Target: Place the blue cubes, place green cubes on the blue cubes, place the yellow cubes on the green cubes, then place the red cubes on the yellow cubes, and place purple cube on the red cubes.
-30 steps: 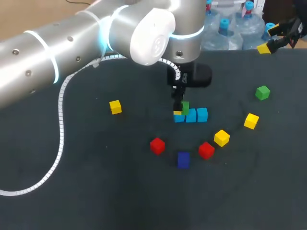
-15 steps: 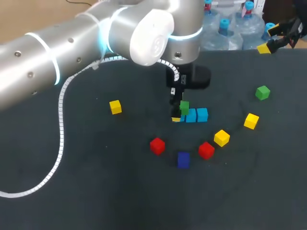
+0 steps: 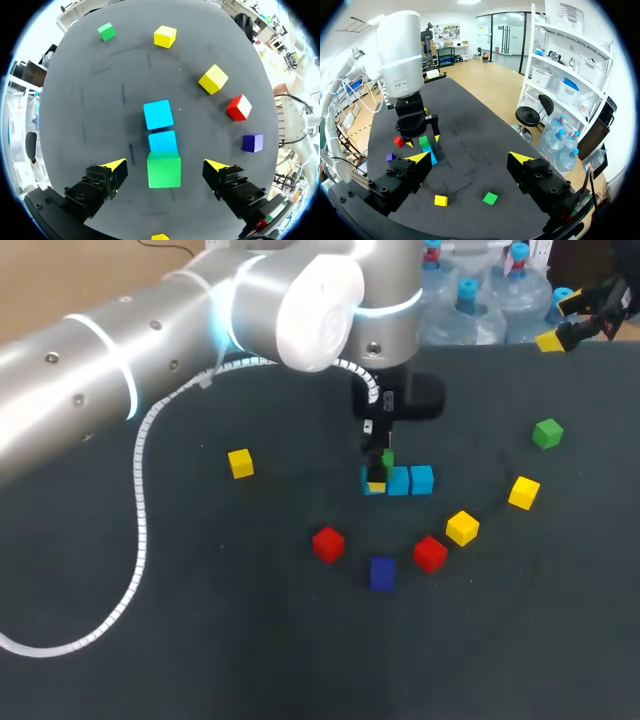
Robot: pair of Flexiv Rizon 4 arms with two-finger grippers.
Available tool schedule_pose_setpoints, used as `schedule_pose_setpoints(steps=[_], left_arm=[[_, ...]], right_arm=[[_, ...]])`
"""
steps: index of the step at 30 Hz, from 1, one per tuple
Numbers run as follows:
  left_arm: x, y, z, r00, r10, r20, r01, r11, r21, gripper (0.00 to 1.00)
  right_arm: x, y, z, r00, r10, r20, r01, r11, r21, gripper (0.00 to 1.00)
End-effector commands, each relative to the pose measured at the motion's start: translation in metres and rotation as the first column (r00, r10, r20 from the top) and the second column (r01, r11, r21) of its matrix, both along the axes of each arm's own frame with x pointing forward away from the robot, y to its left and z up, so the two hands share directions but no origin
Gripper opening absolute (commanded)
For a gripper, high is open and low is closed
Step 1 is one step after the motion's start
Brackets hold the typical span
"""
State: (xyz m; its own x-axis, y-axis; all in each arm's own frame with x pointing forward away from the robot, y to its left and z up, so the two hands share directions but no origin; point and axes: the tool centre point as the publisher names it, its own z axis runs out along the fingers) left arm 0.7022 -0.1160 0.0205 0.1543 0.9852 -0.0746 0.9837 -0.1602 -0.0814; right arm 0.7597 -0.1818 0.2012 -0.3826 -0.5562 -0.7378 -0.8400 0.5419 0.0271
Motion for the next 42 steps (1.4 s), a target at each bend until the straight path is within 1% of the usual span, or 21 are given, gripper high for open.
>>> schedule_pose_setpoints(steps=[1,4,7,11,14,21,26,29,31,32,34,35,39,42], left_arm=[[0.003,-0.005,-0.001,1.0,-0.001,-0.012,0.001,1.0,0.004,1.0],[0.002,-0.006,-0.004,1.0,0.009,-0.021,-0.008,1.0,0.011,1.0],[0.002,-0.006,-0.006,0.999,0.034,0.002,-0.034,0.999,0.026,1.0],[0.002,-0.006,-0.007,0.998,0.055,0.01,-0.056,0.998,0.033,0.94],[0.002,-0.007,-0.007,0.998,0.067,0.012,-0.067,0.997,0.028,0.9],[0.0,-0.006,-0.008,0.997,0.077,0.004,-0.077,0.997,0.009,0.89],[-0.003,-0.005,-0.009,0.996,0.086,-0.004,-0.086,0.996,0.007,0.86],[-0.003,-0.004,-0.012,0.996,0.093,-0.009,-0.093,0.996,0.007,0.81],[-0.003,-0.004,-0.012,0.995,0.095,-0.011,-0.095,0.995,0.007,0.71],[-0.004,-0.005,-0.012,0.995,0.096,-0.011,-0.096,0.995,0.007,0.68],[-0.004,-0.006,-0.013,0.995,0.097,-0.011,-0.097,0.995,0.008,0.65],[-0.003,-0.006,-0.015,0.995,0.098,-0.013,-0.098,0.995,0.008,0.6],[-0.004,-0.007,-0.016,0.995,0.098,-0.017,-0.098,0.995,0.006,0.55],[-0.005,-0.008,-0.015,0.995,0.097,-0.018,-0.097,0.995,0.004,0.56]], right_arm=[[0.0,0.0,0.0,1.0,-0.001,0.001,0.001,1.0,0.0,1.0],[0.0,0.0,0.0,1.0,-0.001,0.001,0.001,1.0,0.0,1.0],[0.0,0.0,0.0,1.0,-0.001,0.001,0.001,1.0,0.0,1.0],[0.0,0.0,0.0,1.0,-0.001,0.001,0.001,1.0,0.0,1.0],[0.0,0.0,0.0,1.0,-0.001,0.001,0.001,1.0,0.0,1.0],[0.0,0.0,0.0,1.0,-0.001,0.001,0.001,1.0,0.0,1.0],[0.0,0.0,0.0,1.0,-0.001,0.001,0.001,1.0,0.0,1.0],[0.0,0.0,0.0,1.0,-0.001,0.001,0.001,1.0,0.0,1.0],[0.0,0.0,0.0,1.0,-0.001,0.001,0.001,1.0,0.0,1.0],[0.0,0.0,0.0,1.0,-0.001,0.001,0.001,1.0,0.0,1.0],[0.0,0.0,0.0,1.0,-0.001,0.001,0.001,1.0,0.0,1.0],[0.0,0.0,0.0,1.0,-0.001,0.001,0.001,1.0,0.0,1.0],[0.0,0.0,0.0,1.0,-0.001,0.001,0.001,1.0,0.0,1.0],[0.0,0.0,0.0,1.0,-0.001,0.001,0.001,1.0,0.0,1.0]])
